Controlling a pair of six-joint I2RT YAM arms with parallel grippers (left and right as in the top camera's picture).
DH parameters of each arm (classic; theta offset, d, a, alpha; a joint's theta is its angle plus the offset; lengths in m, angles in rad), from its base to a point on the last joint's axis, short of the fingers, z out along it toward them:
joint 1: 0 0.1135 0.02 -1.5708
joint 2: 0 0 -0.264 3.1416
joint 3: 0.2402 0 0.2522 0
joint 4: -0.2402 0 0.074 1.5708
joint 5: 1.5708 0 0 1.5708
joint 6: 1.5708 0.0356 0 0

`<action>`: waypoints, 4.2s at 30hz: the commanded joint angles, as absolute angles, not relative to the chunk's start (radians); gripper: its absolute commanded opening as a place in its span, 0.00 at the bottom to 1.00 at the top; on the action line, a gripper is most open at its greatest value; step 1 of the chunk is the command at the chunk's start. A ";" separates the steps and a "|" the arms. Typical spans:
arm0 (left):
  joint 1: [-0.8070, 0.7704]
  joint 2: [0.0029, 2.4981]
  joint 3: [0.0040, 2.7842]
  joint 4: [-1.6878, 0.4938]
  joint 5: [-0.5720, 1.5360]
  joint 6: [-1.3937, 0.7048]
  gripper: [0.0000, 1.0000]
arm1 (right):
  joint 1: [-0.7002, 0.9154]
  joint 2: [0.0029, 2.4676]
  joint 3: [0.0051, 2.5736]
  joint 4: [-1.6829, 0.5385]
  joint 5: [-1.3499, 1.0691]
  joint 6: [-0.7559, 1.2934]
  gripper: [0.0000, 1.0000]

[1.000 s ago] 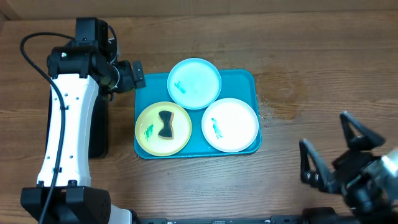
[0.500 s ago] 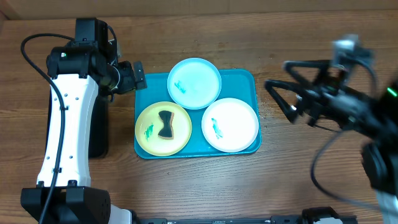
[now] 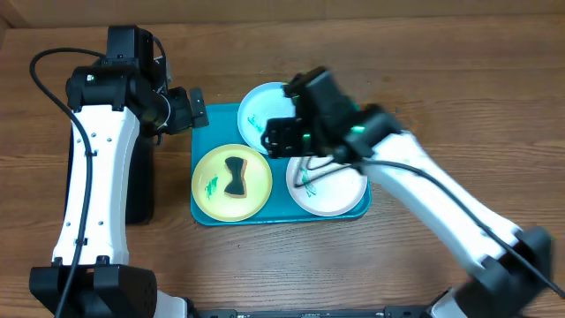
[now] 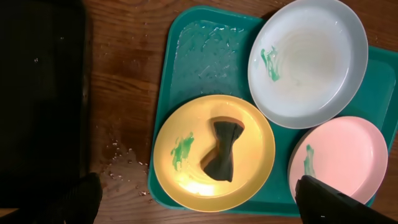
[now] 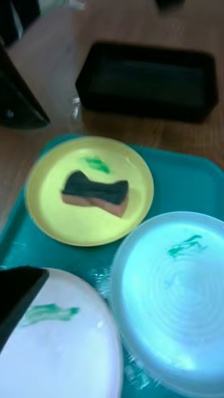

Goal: Clean dirty plates on tray and stack at the side
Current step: 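Reach the right gripper to the yellow plate rim and grip it, then scrub the yellow plate with the sponge in the left gripper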

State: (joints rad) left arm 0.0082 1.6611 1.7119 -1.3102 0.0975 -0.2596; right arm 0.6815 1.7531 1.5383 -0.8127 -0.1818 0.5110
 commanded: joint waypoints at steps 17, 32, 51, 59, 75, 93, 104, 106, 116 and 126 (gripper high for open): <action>0.006 1.668 1.716 -1.302 0.113 -0.270 1.00 | 0.763 2.080 1.563 -0.717 -0.090 0.580 0.50; 0.006 1.668 1.710 -1.311 0.113 -0.270 1.00 | 0.774 2.112 1.555 -0.749 -0.088 0.580 0.48; 0.006 1.669 1.555 -1.274 0.125 -0.271 0.88 | 0.785 2.123 1.525 -0.776 -0.091 0.607 0.20; 0.006 1.669 1.555 -1.270 0.129 -0.270 0.83 | 0.784 2.124 1.492 -0.753 -0.091 0.611 0.20; 0.006 1.671 1.329 -1.068 0.394 -0.179 0.43 | 0.783 2.124 1.492 -0.749 -0.091 0.622 0.06; -0.087 1.835 1.157 -0.810 0.411 -0.157 0.43 | 0.783 2.124 1.493 -0.746 -0.090 0.622 0.06; -0.089 1.864 1.157 -0.815 0.303 -0.161 0.36 | 0.783 2.124 1.493 -0.746 -0.090 0.621 0.06; -0.103 1.864 1.148 -0.812 0.304 -0.165 0.36 | 0.783 2.124 1.492 -0.746 -0.090 0.622 0.06; -0.103 1.871 1.129 -0.802 0.200 -0.165 0.08 | 0.783 2.124 1.492 -0.749 -0.090 0.621 0.05; -0.039 1.870 1.130 -0.849 -0.204 -0.329 0.04 | 0.783 2.124 1.493 -0.749 -0.090 0.621 0.05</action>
